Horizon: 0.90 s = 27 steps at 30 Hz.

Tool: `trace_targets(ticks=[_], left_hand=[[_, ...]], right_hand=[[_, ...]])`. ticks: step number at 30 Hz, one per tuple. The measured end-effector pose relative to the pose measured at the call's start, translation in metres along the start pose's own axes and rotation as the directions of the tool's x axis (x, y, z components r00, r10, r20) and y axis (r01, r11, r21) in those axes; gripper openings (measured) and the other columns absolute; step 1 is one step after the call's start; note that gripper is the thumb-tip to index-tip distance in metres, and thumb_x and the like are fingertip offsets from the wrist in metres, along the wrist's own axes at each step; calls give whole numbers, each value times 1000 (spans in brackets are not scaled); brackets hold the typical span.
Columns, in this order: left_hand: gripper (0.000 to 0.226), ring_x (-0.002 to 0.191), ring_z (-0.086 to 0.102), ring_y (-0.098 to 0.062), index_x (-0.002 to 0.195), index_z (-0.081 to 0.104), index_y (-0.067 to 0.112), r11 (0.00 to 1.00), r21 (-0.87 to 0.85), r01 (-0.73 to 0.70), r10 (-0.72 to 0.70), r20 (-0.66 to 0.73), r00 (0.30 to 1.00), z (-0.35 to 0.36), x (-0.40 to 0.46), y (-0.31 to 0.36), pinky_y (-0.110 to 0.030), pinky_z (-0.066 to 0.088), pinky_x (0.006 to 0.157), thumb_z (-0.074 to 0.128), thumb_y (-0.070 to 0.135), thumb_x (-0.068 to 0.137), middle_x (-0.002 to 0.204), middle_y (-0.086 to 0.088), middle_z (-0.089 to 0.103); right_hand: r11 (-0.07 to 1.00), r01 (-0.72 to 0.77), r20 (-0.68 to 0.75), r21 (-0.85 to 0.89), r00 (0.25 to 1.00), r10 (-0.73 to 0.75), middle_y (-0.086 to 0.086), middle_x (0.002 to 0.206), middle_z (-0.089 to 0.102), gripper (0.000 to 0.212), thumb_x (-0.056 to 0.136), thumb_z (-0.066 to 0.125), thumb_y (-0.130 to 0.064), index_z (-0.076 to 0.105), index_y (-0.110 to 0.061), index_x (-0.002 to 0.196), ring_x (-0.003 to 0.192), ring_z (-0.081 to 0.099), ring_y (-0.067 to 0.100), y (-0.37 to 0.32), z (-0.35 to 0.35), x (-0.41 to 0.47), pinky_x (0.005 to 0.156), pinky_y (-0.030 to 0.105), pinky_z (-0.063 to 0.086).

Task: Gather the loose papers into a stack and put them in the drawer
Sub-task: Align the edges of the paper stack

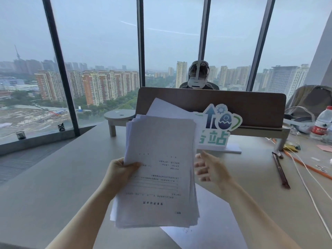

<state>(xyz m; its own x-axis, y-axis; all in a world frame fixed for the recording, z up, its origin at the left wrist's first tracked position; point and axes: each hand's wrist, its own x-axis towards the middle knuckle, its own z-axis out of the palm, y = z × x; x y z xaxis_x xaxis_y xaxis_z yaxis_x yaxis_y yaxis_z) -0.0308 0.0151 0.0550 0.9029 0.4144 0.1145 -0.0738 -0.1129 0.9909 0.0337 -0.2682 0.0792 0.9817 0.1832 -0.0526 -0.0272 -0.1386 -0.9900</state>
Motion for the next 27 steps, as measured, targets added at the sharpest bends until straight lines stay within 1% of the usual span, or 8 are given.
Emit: trace_targets(ticks=[2, 4, 6, 9, 12, 16, 19, 27], left_hand=[[7, 66, 62, -27, 74, 74, 6, 999, -1, 40, -40, -66, 997, -8, -1, -9, -38, 54, 68, 76, 11, 77, 60, -4, 71], [6, 65, 62, -27, 73, 72, 8, 996, -27, 83, -86, -122, 989, -15, -2, -20, -34, 52, 67, 75, 10, 77, 55, 2, 70], [5, 67, 63, -28, 74, 71, 8, 987, -73, 143, -152, -143, 978, -21, -4, -30, -34, 54, 69, 73, 7, 79, 58, 1, 71], [3, 75, 64, -32, 80, 69, 5, 962, -149, 229, -250, -142, 958, -27, -9, -42, -41, 54, 79, 71, 7, 81, 81, -16, 70], [4, 71, 62, -30, 83, 65, 3, 943, -192, 271, -304, -166, 938, -31, -14, -51, -34, 51, 67, 69, 4, 82, 83, -15, 67], [7, 72, 63, -31, 89, 65, -1, 924, -237, 299, -341, -159, 927, -36, -17, -59, -32, 52, 66, 68, 2, 83, 83, -17, 67], [8, 71, 64, -31, 89, 65, -1, 920, -239, 311, -352, -154, 923, -41, -16, -64, -32, 52, 65, 68, 1, 82, 84, -17, 68], [10, 73, 65, -30, 90, 67, 5, 946, -185, 266, -295, -150, 944, -38, -12, -67, -34, 53, 68, 68, 1, 82, 83, -13, 70]], right_hand=[[884, -86, -68, -460, 996, 62, 5, 82, 60, 19, 93, 53, -26, 65, -11, 90, 70, 57, 23, 19, -11, 10, 65, 31, 43], [573, -174, -84, -801, 980, 180, 4, 98, 65, 32, 85, 57, -37, 66, -12, 104, 88, 62, 26, 35, -17, 9, 76, 30, 47], [375, -227, -119, -899, 950, 290, 5, 122, 64, 66, 75, 64, -55, 59, -12, 126, 105, 62, 25, 45, -17, 2, 89, 33, 51], [289, -279, -184, -916, 931, 314, 3, 135, 57, 99, 54, 72, -70, 47, -20, 136, 120, 56, 26, 56, -17, 1, 98, 41, 47], [277, -296, -182, -914, 910, 372, -1, 127, 63, 102, 47, 74, -70, 49, -21, 133, 113, 61, 23, 58, -17, 8, 98, 40, 47], [336, -292, -195, -895, 936, 295, -3, 83, 68, 32, 68, 67, -43, 61, -20, 89, 90, 69, 22, 62, -21, 8, 76, 27, 48], [448, -267, -304, -853, 953, -11, 6, 95, 67, 21, 91, 48, -31, 59, -15, 99, 94, 66, 30, 63, -29, 11, 71, 32, 46], [668, 142, -405, -731, 698, -591, 8, 73, 64, 22, 96, 48, -24, 63, -9, 89, 68, 55, 32, -16, -23, 1, 59, 34, 44]])
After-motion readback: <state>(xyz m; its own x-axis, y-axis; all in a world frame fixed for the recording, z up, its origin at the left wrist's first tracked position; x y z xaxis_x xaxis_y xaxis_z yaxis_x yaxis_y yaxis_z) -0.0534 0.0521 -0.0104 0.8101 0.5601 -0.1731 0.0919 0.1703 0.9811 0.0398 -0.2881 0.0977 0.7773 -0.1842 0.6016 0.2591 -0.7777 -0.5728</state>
